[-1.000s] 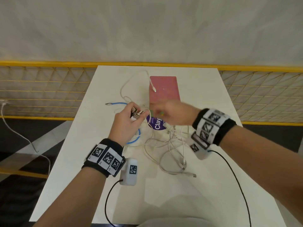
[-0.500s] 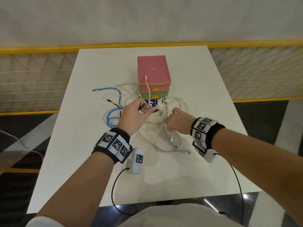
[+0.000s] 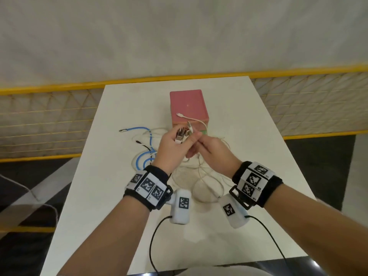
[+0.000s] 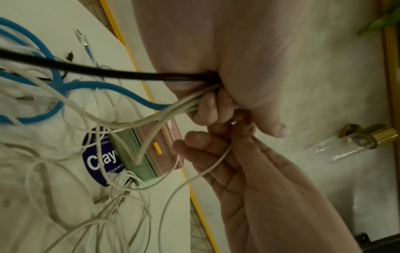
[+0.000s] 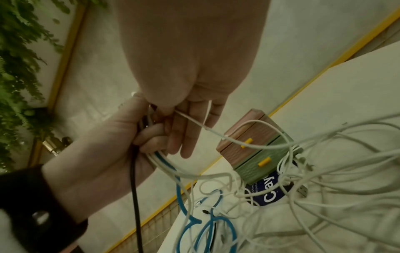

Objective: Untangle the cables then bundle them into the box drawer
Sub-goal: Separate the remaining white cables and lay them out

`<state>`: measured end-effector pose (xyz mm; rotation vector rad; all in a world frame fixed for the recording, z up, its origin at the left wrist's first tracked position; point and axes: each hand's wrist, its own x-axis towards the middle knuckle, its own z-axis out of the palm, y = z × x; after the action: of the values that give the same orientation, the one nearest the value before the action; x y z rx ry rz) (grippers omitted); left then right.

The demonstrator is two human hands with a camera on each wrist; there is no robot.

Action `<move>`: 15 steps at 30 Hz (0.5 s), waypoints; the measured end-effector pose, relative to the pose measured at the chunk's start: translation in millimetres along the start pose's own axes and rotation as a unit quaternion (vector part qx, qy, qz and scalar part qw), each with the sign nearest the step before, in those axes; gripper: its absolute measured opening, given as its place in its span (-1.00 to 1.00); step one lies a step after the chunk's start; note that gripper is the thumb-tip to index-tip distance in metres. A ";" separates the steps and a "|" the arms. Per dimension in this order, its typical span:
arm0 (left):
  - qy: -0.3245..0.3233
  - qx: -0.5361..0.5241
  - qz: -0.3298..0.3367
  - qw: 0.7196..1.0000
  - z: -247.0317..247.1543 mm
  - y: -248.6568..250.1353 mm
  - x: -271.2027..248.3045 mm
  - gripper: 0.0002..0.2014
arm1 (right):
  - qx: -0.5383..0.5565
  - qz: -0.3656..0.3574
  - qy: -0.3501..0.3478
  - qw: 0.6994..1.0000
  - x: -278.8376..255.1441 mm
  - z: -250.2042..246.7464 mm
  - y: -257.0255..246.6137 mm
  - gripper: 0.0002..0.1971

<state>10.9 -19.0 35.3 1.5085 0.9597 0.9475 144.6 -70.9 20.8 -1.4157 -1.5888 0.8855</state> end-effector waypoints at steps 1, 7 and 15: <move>0.006 -0.009 0.001 1.000 1.6 2.9 -0.4 -0.97 | -0.010 -0.008 0.001 1.000 0.2 1.0 -1.6 -0.80; 0.089 -0.113 -0.044 0.989 -8.1 24.6 14.6 -0.70 | -0.113 -0.009 -0.078 0.991 -13.0 2.0 23.1 -0.79; 0.043 -0.022 -0.033 0.998 -51.3 33.4 37.0 -0.76 | -0.110 0.078 0.002 0.991 -15.5 -45.9 52.3 -0.74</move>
<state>-20.4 29.6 77.4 1.4001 1.0366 0.9872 208.8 -80.4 -8.6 -1.7142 -1.6289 0.8157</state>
